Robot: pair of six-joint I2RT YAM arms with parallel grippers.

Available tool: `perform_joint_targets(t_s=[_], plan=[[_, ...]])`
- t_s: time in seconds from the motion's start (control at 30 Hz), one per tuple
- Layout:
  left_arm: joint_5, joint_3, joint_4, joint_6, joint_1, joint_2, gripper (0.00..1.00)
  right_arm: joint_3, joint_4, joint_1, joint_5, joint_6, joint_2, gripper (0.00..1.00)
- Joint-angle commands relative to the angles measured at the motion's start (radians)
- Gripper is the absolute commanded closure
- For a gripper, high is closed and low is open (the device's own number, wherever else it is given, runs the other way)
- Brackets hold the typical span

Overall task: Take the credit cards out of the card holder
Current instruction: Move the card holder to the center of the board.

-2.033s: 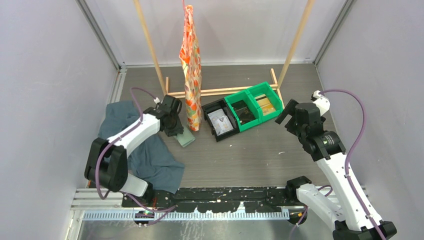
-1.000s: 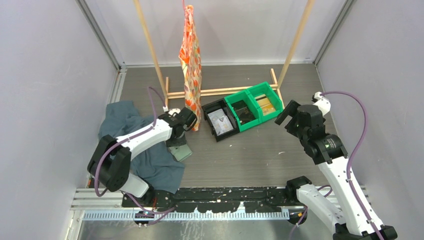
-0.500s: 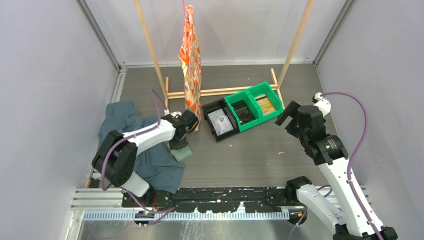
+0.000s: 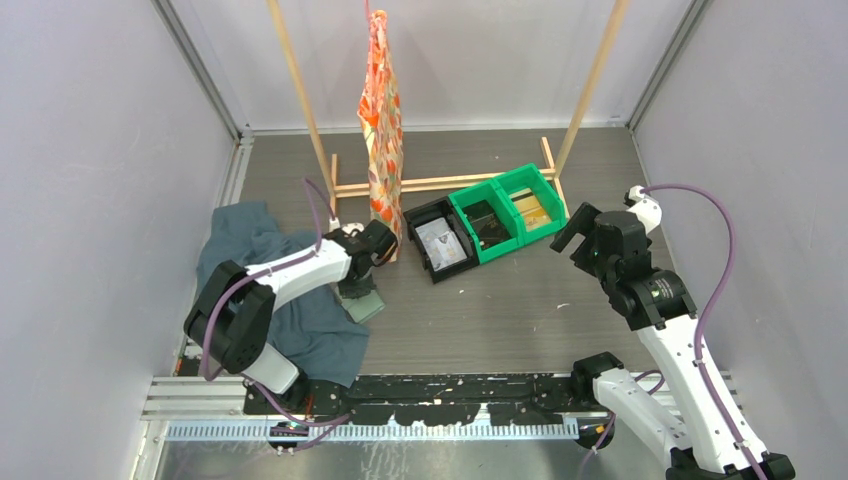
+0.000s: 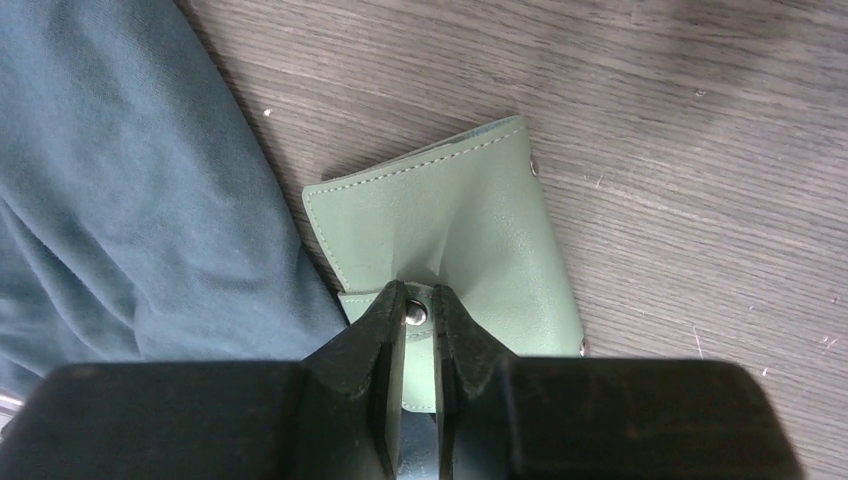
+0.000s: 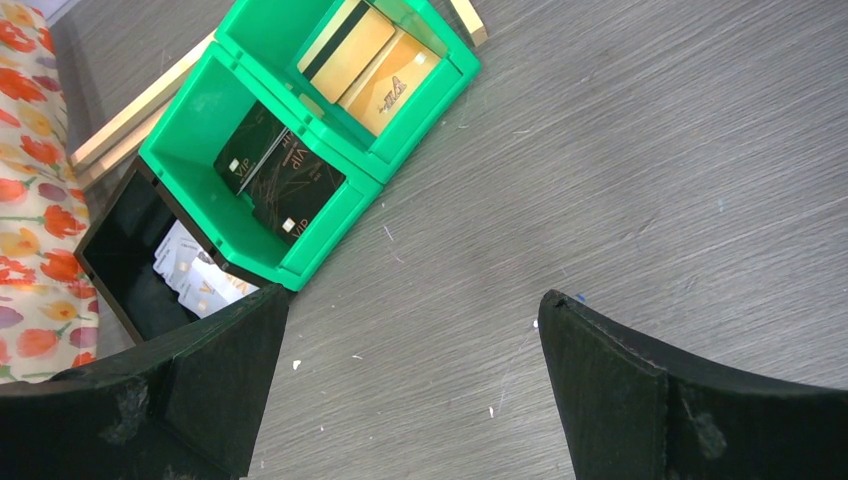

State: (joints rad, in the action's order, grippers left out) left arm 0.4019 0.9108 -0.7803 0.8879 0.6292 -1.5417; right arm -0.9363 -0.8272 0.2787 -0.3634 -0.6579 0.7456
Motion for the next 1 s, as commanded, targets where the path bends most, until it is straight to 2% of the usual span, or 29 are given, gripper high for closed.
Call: perform_joint_targets(t_s=[0.0, 0.3, 0.47, 0.57, 0.7, 0.8, 0.9, 0.97], plan=[[-0.019, -0.029, 0.024, -0.078, -0.002, 0.023, 0.99, -0.010, 0.006, -0.001, 0.002, -0.005, -0.013, 0.00], [-0.289, -0.050, 0.128, -0.219, 0.017, 0.156, 1.00, -0.003, 0.008, -0.001, 0.011, -0.015, -0.014, 0.00], [-0.410, -0.053, 0.176, -0.213, 0.094, 0.183, 1.00, 0.001, 0.013, -0.001, 0.020, -0.020, -0.012, 0.00], [-0.433, -0.020, 0.178, -0.205, 0.172, 0.168, 0.99, 0.002, 0.016, 0.000, 0.025, -0.020, -0.008, 0.00], [-0.358, 0.009, 0.146, -0.151, 0.226, 0.171, 1.00, 0.009, 0.014, 0.000, 0.048, -0.023, -0.008, 0.00], [-0.170, 0.010, 0.056, -0.086, 0.224, 0.196, 0.99, 0.016, 0.006, 0.000, 0.053, -0.025, -0.020, 0.00], [-0.015, 0.012, -0.068, 0.011, 0.188, 0.210, 0.87, 0.026, 0.003, -0.001, 0.046, -0.022, -0.036, 0.00], [0.003, -0.001, -0.086, 0.036, 0.154, 0.223, 0.67, 0.028, 0.003, -0.001, 0.045, -0.019, -0.042, 0.00]])
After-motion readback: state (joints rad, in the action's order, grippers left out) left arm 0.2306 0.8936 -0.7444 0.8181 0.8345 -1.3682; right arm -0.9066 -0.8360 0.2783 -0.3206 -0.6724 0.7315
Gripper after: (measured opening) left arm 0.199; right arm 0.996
